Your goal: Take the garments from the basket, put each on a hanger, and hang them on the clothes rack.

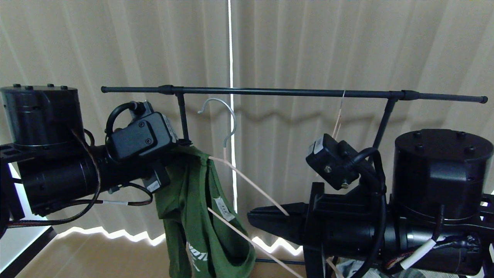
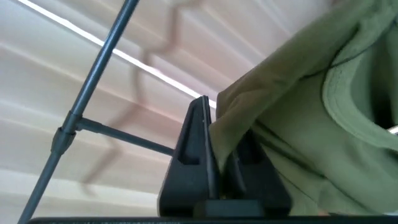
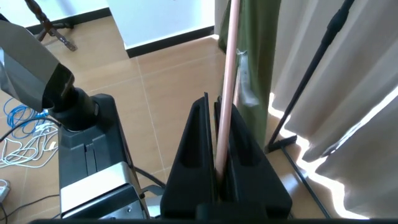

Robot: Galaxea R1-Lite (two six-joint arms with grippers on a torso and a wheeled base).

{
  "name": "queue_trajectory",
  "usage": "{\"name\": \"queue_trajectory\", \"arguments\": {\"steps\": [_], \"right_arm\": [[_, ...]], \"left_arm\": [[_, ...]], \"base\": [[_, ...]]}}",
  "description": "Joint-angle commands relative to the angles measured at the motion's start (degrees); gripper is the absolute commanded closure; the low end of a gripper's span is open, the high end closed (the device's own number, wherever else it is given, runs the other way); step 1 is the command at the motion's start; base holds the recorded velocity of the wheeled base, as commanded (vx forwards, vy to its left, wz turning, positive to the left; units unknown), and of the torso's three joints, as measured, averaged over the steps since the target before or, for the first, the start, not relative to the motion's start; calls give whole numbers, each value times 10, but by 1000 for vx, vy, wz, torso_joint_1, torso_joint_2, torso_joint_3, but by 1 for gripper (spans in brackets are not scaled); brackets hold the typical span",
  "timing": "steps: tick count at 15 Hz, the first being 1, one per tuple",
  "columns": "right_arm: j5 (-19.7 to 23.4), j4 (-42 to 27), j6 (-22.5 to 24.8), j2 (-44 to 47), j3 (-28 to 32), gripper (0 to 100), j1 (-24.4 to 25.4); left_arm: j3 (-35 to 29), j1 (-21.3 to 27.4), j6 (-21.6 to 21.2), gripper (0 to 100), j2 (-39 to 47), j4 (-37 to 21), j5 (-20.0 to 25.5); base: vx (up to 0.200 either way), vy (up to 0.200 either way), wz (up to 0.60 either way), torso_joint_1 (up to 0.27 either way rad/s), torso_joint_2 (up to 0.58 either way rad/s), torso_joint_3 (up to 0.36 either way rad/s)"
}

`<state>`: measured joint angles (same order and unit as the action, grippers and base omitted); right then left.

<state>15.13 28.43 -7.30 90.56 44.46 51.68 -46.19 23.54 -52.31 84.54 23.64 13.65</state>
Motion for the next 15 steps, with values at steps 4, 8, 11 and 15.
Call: {"name": "queue_trajectory", "arguments": {"steps": [4,8,11,15], "right_arm": [[0,-1,2,-3,0,100,0],[-25,-4,8,-3,-3,0,-4],[-117,1,64,-4,-19,0,-20],[-192,2,101,1,-24,0,-43]], "left_arm": [[2,0,3,100,2,0,-1],[17,-1,5,100,-1,30,-7],[43,-12,10,100,-2,79,-93],[51,-8,75,100,-3,83,-247]], "base": [[0,0,0,0,0,0],[0,0,0,0,0,0],[0,0,0,0,0,0],[0,0,0,0,0,0]]}}
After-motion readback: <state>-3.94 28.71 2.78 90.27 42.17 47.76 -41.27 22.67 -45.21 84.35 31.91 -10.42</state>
